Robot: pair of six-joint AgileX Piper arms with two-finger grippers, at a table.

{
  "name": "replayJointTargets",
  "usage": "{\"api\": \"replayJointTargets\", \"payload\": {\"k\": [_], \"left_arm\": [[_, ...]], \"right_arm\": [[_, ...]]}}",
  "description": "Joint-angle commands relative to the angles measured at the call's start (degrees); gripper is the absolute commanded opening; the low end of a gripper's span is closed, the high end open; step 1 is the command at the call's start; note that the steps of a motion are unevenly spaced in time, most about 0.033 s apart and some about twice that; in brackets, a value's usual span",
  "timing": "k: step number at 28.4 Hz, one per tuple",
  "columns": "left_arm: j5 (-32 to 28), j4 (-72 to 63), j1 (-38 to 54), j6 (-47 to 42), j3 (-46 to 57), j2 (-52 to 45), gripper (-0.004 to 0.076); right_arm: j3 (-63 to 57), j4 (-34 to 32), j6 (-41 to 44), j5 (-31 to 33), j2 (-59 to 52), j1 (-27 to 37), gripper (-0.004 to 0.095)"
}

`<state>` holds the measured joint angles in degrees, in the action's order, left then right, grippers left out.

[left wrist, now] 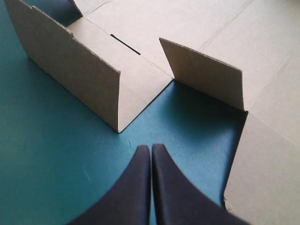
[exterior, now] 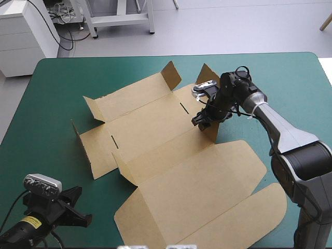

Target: Fold the box

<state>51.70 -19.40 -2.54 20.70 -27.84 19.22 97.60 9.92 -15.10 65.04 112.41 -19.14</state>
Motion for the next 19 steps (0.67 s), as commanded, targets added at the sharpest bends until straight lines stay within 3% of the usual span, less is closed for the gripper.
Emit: {"api": "replayJointTargets", "payload": {"k": [1,8,19], "left_arm": [[-3.10,-1.38,-0.33,-0.25,-1.27,0.86,-0.0008],[-3.10,-1.38,-0.33,-0.25,-1.27,0.86,-0.0008],[-3.10,-1.38,-0.33,-0.25,-1.27,0.86,-0.0008]], "right_arm": [[1.36,1.30,-0.51,0.46,-1.99,0.10,0.0550],[1.58,0.76,-0.51,0.77,-2.01,0.10,-0.0021],[2.63,-0.70,-3.55,1.93,-2.01,0.10,-0.0016]]}}
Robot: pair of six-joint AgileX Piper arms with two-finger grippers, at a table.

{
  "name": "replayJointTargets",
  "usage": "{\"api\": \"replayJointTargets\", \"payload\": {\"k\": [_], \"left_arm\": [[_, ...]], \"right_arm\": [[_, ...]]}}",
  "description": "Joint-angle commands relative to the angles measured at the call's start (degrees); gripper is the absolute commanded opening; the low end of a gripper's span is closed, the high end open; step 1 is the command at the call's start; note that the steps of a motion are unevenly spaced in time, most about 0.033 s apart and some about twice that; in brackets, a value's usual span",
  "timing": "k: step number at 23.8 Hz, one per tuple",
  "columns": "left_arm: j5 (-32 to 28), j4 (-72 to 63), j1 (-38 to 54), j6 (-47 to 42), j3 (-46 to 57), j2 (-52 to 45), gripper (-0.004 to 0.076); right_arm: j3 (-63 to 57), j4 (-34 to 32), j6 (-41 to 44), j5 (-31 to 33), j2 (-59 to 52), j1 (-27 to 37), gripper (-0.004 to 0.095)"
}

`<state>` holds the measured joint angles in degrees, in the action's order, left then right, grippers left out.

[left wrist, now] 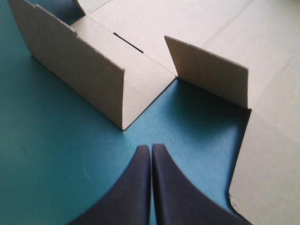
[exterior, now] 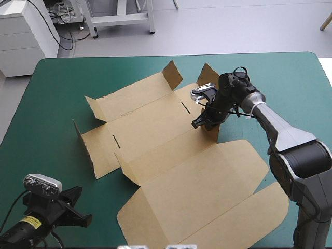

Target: Fold the box

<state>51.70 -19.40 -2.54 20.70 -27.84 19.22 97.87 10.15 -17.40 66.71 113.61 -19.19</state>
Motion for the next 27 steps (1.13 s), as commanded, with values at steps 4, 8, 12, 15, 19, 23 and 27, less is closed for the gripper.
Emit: {"api": "replayJointTargets", "payload": {"k": [4,8,12,15,19,23,27], "left_arm": [[-3.10,-1.38,-0.33,-0.25,-1.27,0.86,-0.0008],[-3.10,-1.38,-0.33,-0.25,-1.27,0.86,-0.0008],[-3.10,-1.38,-0.33,-0.25,-1.27,0.86,-0.0008],[-3.10,-1.38,-0.33,-0.25,-1.27,0.86,-0.0008],[-3.10,-1.38,-0.33,-0.53,-1.27,0.86,-0.0008],[-3.10,-1.38,-0.33,-0.66,-1.27,0.86,-0.0008],[-3.10,-1.38,-0.33,-0.66,-1.27,0.86,-0.0008]], "right_arm": [[5.86,-0.93,-7.79,0.26,-3.22,0.14,-0.0016],[7.16,-2.09,-19.35,-0.76,-3.06,0.14,-0.0016],[7.39,-1.05,-34.73,-3.24,-3.06,0.05,-0.0016],[7.77,4.53,-44.69,-8.14,-3.06,-0.57,-0.0016],[9.26,9.27,-50.31,-11.59,-3.06,-2.93,-0.0019],[9.52,9.17,-55.01,-12.33,-3.03,-7.08,-0.0022],[9.52,9.17,-57.12,-15.69,-3.03,-11.09,-0.0022]]}}
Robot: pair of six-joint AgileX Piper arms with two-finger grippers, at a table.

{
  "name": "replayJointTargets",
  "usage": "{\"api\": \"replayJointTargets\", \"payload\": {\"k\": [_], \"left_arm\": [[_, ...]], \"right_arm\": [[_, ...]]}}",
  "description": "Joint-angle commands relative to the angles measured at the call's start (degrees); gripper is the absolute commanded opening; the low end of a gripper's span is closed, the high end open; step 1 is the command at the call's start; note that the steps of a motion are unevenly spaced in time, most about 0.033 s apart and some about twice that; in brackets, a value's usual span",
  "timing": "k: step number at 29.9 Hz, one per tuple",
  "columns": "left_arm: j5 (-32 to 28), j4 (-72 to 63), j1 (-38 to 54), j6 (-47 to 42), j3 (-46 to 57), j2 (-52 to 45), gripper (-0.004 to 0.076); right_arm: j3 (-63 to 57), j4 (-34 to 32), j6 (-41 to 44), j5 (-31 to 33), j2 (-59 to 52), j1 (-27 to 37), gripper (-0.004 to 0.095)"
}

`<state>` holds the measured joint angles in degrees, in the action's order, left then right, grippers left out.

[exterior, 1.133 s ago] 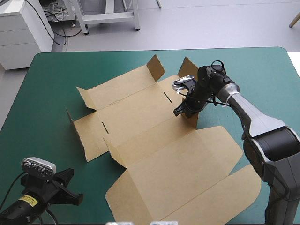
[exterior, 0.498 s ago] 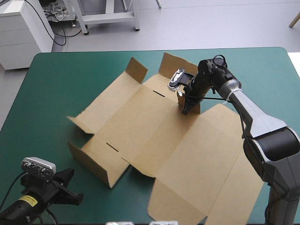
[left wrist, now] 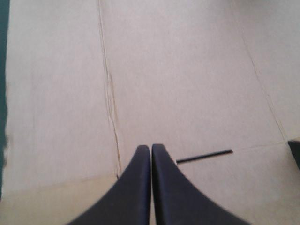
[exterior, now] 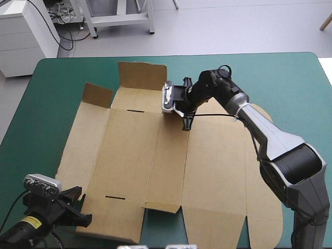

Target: Fold the box

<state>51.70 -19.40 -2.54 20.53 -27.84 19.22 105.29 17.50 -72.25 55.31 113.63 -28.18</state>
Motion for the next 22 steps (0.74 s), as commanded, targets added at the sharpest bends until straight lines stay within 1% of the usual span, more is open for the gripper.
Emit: {"api": "replayJointTargets", "payload": {"k": [1,4,11,16,22], "left_arm": [[-3.10,-1.38,-0.33,-0.61,-1.27,0.86,-0.0008],[-3.10,-1.38,-0.33,-0.61,-1.27,0.86,-0.0008],[-3.10,-1.38,-0.33,-0.36,-1.27,0.86,-0.0008],[-3.10,-1.38,-0.33,-0.36,-1.27,0.86,-0.0008],[-3.10,-1.38,-0.33,-0.36,-1.27,0.86,-0.0008]], "right_arm": [[2.10,1.82,-2.28,-5.20,-2.95,-2.91,-0.0022],[2.10,1.92,-2.28,-6.09,-2.56,-4.31,-0.0022],[2.10,3.78,-1.39,-4.65,-0.08,-6.26,-0.0022],[2.10,3.56,1.28,-4.65,1.00,-6.68,-0.0022],[2.10,2.70,1.17,-4.53,1.47,-6.68,-0.0019]]}}
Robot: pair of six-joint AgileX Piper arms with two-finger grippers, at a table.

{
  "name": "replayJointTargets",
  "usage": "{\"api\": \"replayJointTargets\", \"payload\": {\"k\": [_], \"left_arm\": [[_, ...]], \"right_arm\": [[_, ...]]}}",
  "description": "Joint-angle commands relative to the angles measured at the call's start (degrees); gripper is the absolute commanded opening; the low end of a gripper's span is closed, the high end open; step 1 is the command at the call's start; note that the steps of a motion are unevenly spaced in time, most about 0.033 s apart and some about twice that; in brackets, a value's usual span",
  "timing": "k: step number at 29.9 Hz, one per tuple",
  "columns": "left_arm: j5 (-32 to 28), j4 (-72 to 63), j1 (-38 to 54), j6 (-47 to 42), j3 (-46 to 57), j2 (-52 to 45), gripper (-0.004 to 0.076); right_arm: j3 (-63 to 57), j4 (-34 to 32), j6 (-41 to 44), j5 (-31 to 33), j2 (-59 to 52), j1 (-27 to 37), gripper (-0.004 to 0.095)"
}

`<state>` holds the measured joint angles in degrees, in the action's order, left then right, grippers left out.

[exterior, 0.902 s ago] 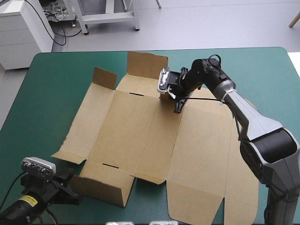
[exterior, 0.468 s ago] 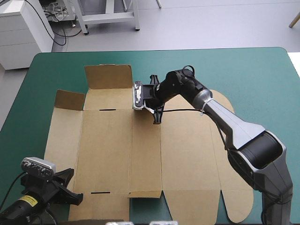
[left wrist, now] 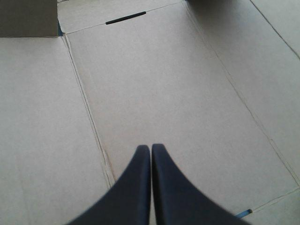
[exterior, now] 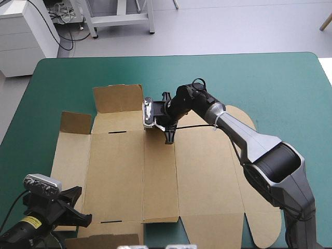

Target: Fold the box

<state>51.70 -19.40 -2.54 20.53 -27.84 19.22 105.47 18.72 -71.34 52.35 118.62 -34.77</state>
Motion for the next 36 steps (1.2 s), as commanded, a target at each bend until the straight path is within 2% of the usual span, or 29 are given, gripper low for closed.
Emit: {"api": "replayJointTargets", "payload": {"k": [1,4,6,10,12,16,20,23,28,31,33,36], "left_arm": [[-3.10,-1.38,-0.33,-0.36,-1.27,0.86,-0.0008],[-3.10,-1.38,-0.33,-0.36,-1.27,0.86,-0.0008],[-3.10,-1.38,-0.33,-0.36,-1.27,0.86,-0.0008],[-3.10,-1.38,-0.33,-0.36,-1.27,0.86,-0.0008],[-3.10,-1.38,-0.33,-0.36,-1.27,0.86,-0.0008],[-3.10,-1.38,-0.33,-0.36,-1.27,0.86,-0.0008],[-3.10,-1.38,-0.33,-0.36,-1.27,0.86,-0.0008],[-3.10,-1.38,-0.33,-0.36,-1.27,0.86,-0.0008],[-3.10,-1.38,-0.33,-0.36,-1.27,0.86,-0.0008],[-3.10,-1.38,-0.33,-0.36,-1.27,0.86,-0.0008],[-3.10,-1.38,-0.33,-0.36,-1.27,0.86,-0.0008],[-3.10,-1.38,-0.33,-0.19,-1.27,0.86,-0.0008]], "right_arm": [[1.92,1.09,0.26,-1.67,-3.52,-0.10,-0.0019],[1.92,-1.05,2.15,-2.23,-3.52,-0.10,0.0007],[1.92,-3.76,6.07,-2.79,-3.52,-0.10,0.0083],[1.92,-8.22,8.52,-2.56,-3.52,-0.10,0.0332],[1.92,-8.06,8.52,-2.56,-3.52,-0.10,0.0383],[2.07,-7.79,9.92,-2.56,-3.73,-0.10,0.0384],[2.05,-9.61,10.62,-2.70,-5.90,-0.10,0.0339],[2.05,-15.12,12.77,-3.61,-8.44,-0.10,0.0309],[2.05,-27.22,24.23,-3.52,-12.58,1.40,0.0302],[2.05,-29.79,29.11,1.24,-14.67,3.69,0.0285],[2.05,-29.79,31.36,6.95,-15.63,6.32,0.0231],[1.95,-26.81,33.15,14.74,-16.88,11.77,0.0146]]}}
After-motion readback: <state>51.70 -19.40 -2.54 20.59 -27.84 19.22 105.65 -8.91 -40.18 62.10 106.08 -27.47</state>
